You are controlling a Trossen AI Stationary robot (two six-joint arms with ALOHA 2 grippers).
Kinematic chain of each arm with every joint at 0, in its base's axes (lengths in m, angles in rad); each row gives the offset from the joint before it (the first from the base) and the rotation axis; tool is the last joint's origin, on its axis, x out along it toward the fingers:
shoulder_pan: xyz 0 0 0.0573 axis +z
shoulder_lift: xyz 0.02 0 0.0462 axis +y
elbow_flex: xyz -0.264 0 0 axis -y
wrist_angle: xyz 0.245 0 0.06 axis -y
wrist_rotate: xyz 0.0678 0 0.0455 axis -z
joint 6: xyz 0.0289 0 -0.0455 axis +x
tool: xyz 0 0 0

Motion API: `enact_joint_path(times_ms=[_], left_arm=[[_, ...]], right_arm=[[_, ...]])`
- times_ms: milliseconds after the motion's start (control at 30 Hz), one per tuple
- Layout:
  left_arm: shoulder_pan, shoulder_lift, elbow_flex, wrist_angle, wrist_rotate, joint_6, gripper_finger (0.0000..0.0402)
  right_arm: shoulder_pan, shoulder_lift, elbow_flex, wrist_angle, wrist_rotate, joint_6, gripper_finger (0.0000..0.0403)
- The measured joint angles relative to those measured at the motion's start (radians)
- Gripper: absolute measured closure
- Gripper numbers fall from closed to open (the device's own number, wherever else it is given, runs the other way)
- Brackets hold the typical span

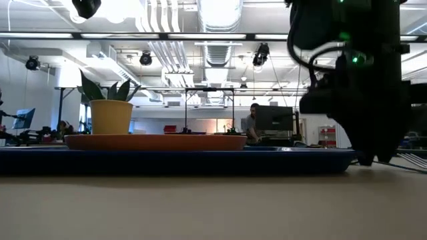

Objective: Pick and place plate/cup/fork/spoon on tray
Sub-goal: Put the blue spoon on the blue tray to the right of the pink plate

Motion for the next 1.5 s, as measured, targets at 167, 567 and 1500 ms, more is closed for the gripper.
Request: enact_joint_path(times_ms=[167,567,1500], left_arm=[[0.000,-0.002,0.002,0.001,0.000,-0.001,0.0253],[0.000,0.000,-0.001,0.000,0.000,-0.004,0.0253],[0.000,0.000,-0.003,0.000,0.000,-0.005,0.0253]], right_arm=[[0.000,-0.003,-0.037,0.081,0.007,0.015,0.0260],[0.000,-0.005,-0.059,0.102,0.009,0.034,0.0308],[0.002,-0.139,0.069,-0.157,0.090,0.007,0.0394]])
